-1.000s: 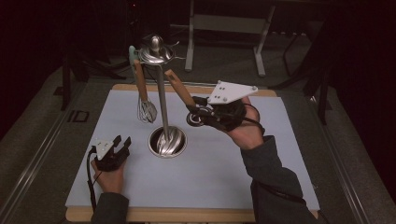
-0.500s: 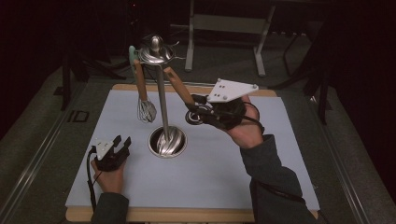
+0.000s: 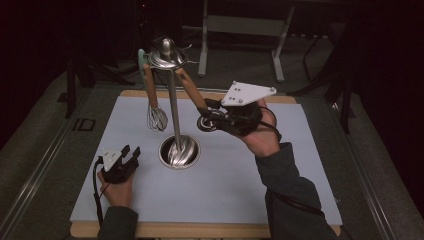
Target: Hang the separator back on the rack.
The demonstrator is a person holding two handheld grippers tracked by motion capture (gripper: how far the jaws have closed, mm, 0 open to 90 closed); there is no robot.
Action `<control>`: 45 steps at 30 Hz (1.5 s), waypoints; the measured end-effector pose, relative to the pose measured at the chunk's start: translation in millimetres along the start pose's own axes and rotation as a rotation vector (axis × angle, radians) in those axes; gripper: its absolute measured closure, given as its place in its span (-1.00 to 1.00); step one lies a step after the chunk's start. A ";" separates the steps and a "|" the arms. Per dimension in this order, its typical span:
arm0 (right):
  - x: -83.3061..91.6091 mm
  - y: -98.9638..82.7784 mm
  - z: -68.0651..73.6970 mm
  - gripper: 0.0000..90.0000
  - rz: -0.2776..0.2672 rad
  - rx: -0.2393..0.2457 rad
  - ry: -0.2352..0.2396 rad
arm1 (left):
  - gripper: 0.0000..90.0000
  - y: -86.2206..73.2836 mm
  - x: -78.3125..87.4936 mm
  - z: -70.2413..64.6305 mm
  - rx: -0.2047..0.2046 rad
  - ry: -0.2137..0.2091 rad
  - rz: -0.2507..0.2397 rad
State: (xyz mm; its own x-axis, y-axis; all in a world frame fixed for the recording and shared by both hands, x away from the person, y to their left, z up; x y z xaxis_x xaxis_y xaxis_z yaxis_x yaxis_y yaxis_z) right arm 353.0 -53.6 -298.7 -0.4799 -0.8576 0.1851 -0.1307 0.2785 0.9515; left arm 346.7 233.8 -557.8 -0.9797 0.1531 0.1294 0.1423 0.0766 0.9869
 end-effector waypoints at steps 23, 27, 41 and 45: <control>-8.4 6.5 3.4 0.58 -0.002 0.004 0.016 | 0.28 -0.1 -0.2 -0.1 0.000 0.000 0.000; -9.7 7.3 3.5 0.58 0.001 0.007 0.019 | 0.28 -0.1 -0.3 -0.3 0.001 -0.001 -0.001; -13.0 6.5 4.7 0.58 0.006 0.005 0.028 | 0.27 0.0 -0.3 -0.1 -0.001 0.000 -0.001; -14.9 5.4 4.1 0.58 0.009 0.000 0.027 | 0.27 0.0 -0.2 -0.1 -0.001 0.000 -0.001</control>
State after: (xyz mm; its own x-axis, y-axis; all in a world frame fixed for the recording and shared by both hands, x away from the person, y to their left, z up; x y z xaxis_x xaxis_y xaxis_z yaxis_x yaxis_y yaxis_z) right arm 356.0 -37.6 -297.3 -0.4573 -0.8665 0.2000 -0.1265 0.2860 0.9498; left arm 346.9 233.6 -557.7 -0.9799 0.1526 0.1287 0.1415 0.0761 0.9870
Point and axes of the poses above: each handheld gripper's, and its own axes: x roughly backward along the jaws, y roughly out of its top, z roughly to its left, the point moved 6 cm from there along -x, roughly forward along the jaws, and after that the axes turned 12 degrees about -z, right-handed, at the moved point
